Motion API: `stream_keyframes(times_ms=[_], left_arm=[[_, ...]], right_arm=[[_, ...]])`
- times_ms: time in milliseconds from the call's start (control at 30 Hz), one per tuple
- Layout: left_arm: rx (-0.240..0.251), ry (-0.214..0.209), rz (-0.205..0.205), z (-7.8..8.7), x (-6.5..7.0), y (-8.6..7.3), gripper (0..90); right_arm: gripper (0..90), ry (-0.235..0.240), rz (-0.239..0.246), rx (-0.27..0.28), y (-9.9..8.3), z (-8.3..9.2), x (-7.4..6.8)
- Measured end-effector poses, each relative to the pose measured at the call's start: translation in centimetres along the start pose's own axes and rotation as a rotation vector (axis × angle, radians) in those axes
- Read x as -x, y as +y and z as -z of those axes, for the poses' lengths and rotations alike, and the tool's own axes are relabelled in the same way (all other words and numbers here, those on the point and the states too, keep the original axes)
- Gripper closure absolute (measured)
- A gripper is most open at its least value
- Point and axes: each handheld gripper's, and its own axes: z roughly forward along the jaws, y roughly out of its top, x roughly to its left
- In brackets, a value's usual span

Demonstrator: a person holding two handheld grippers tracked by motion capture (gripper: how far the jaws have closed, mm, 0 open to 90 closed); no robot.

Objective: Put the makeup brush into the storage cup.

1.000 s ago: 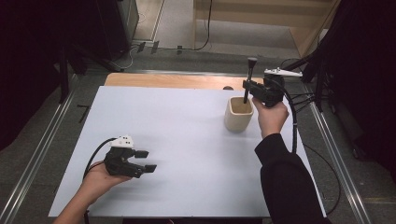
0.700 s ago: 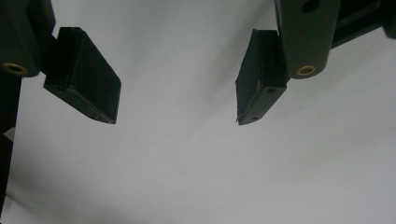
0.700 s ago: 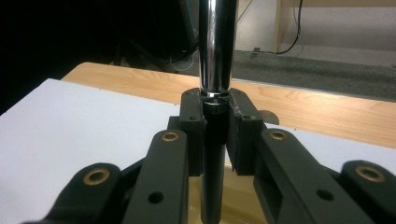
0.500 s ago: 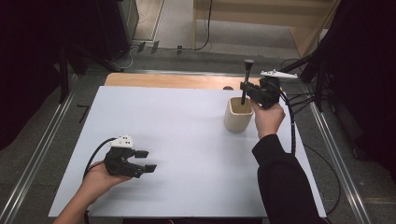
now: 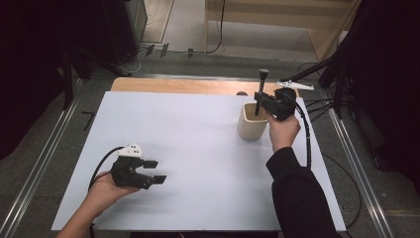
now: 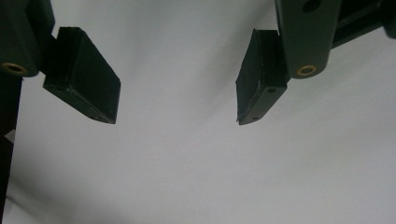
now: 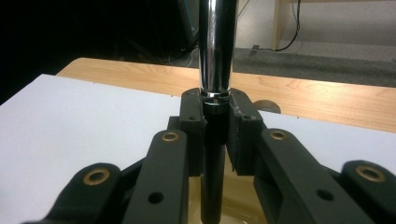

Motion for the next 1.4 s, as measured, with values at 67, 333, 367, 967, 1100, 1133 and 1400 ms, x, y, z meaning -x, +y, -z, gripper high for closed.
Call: stream_keyframes(times_ms=[67,333,367,967,1100,1133,1400], left_arm=[[-0.001,0.000,0.000,0.0,0.0,0.0,31.5],[-0.004,0.001,0.000,0.0,0.0,0.0,31.5],[-0.004,0.000,0.002,0.0,0.0,0.0,31.5],[-0.008,0.002,0.000,0.0,0.0,0.0,31.5],[-0.005,0.001,0.002,0.0,0.0,0.0,31.5],[-0.005,0.000,0.003,0.0,0.0,0.0,31.5],[0.003,0.003,0.003,0.1,-0.1,0.0,31.5]], right_arm=[[79.4,0.000,-0.002,-0.001,-0.1,0.0,0.0],[79.3,-0.003,0.008,-0.007,-1.0,-0.2,0.1],[79.3,-0.002,0.008,-0.010,-1.0,-0.3,0.0],[79.1,0.002,0.009,-0.030,-2.7,-0.6,-0.1],[79.1,0.005,0.003,-0.032,-2.9,-0.6,0.0],[79.1,0.004,0.004,-0.032,-2.9,-0.6,0.0],[56.8,0.012,0.007,-0.018,-2.8,-0.1,0.1]])
